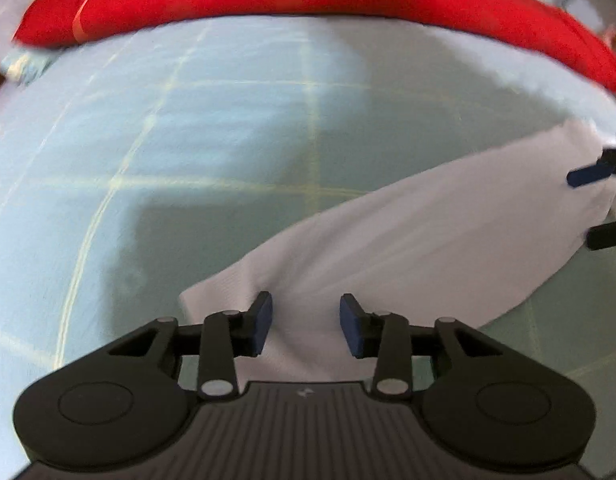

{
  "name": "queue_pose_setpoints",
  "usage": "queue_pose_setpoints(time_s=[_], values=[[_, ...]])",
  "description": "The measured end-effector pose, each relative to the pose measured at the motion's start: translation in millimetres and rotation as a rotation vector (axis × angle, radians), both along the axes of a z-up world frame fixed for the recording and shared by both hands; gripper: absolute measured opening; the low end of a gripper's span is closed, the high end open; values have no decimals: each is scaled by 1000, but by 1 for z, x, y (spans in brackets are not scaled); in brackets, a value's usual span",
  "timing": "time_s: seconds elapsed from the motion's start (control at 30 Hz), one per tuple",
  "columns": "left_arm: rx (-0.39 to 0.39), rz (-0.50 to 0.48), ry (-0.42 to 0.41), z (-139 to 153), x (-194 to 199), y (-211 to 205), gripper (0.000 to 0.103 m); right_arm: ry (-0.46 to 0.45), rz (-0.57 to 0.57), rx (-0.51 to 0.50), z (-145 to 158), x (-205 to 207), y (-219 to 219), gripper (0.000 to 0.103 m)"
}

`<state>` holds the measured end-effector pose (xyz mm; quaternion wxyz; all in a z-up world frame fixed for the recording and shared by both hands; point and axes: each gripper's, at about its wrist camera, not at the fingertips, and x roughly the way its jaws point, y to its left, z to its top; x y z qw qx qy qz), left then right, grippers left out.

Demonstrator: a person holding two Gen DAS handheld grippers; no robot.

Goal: Fold clothes

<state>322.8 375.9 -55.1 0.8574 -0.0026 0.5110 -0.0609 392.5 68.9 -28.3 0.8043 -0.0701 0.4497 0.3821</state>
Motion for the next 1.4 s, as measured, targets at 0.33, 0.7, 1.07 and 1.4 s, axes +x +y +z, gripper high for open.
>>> queue_pose_setpoints(time_s=[0.33,0.7,1.07,1.4], values=[[33,-84,24,-7,0,-26,45,-12,-179,-108,-23,-10,48,103],[45,-140,-61,30,32,-70,46,-89,-163,-53,11,-57,-1,103],[-28,-238,-64,20,52,-154,46,-10,-357,-91,-14,-68,-74,103],[-27,-280,-85,43,61,-203,46,7,-218,19,6,-96,-92,103]])
